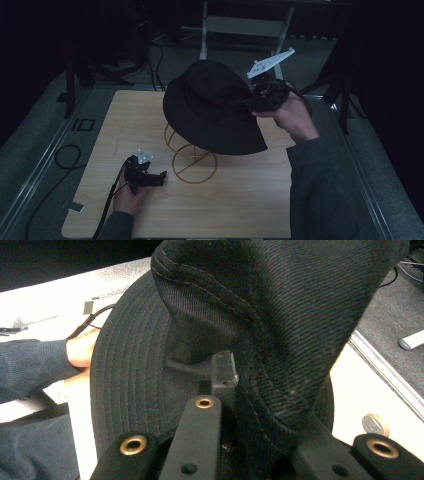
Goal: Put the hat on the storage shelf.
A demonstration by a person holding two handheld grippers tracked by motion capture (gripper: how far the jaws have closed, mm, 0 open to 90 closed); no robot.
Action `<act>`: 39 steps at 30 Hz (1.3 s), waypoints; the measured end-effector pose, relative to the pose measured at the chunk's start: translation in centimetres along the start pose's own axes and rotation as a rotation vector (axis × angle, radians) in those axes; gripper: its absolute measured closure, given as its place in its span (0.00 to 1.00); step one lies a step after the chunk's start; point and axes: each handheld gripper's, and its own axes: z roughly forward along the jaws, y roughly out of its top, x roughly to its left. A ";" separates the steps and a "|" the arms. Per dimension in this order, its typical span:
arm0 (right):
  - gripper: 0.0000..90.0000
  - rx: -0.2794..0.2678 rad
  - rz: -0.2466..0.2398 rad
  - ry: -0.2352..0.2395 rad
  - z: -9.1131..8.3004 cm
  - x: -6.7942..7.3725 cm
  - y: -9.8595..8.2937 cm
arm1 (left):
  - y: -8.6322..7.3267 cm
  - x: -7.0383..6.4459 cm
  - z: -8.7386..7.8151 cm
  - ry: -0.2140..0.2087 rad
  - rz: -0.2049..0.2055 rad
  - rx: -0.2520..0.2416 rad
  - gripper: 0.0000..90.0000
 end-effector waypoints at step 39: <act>0.96 0.073 -0.045 0.052 5.0 1.5 1.1 | 0.0 0.0 0.0 0.001 0.001 -0.001 0.01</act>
